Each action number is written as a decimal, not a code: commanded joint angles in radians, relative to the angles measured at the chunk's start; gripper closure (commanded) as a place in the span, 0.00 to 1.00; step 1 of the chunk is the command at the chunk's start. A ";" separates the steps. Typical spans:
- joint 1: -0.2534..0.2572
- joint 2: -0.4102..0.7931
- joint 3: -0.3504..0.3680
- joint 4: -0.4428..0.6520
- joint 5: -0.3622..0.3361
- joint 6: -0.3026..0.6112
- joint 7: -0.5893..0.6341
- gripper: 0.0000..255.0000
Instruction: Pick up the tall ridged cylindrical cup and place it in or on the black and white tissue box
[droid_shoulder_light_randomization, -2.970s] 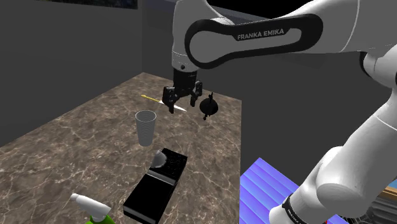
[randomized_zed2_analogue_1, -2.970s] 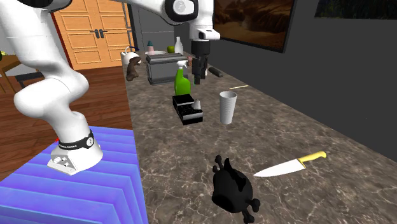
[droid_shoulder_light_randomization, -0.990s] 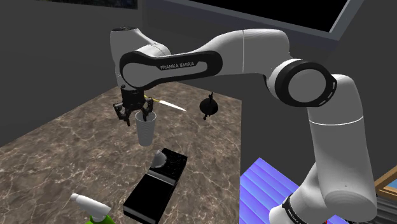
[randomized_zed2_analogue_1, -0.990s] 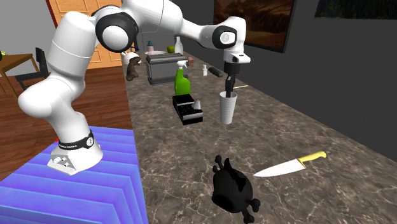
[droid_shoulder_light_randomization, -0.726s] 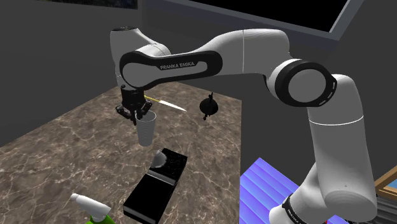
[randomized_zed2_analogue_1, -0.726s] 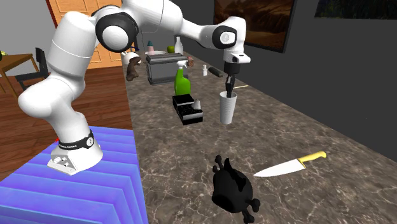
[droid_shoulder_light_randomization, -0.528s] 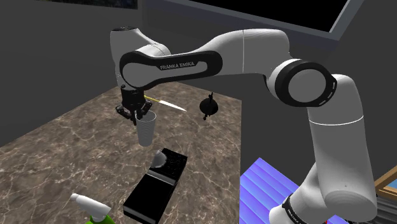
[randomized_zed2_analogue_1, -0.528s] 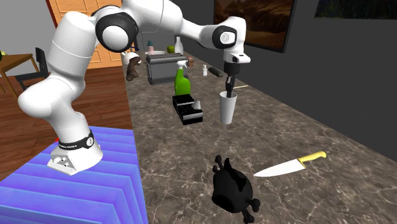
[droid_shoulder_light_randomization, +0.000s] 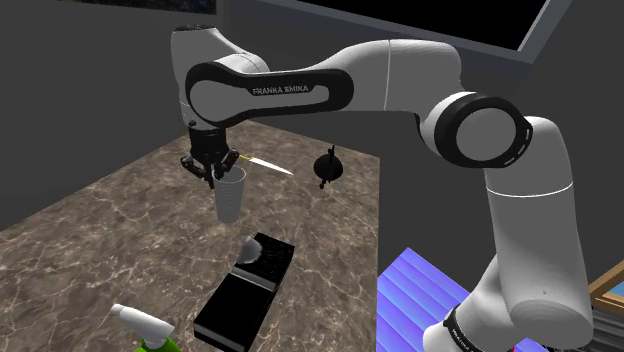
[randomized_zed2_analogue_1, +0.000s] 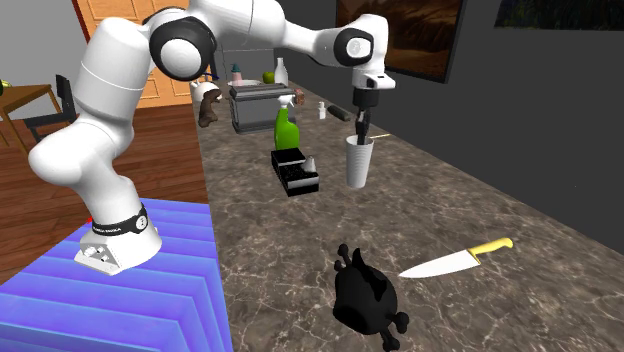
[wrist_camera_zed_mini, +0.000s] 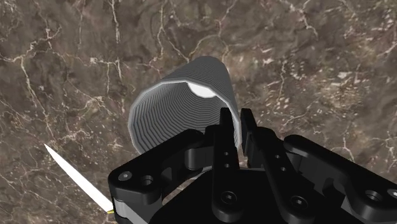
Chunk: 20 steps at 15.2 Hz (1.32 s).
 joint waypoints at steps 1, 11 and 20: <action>0.001 -0.006 0.001 0.016 0.003 -0.022 -0.003 1.00; 0.022 -0.001 0.003 0.161 0.006 -0.158 -0.021 1.00; 0.062 0.046 -0.003 0.366 -0.005 -0.312 -0.041 1.00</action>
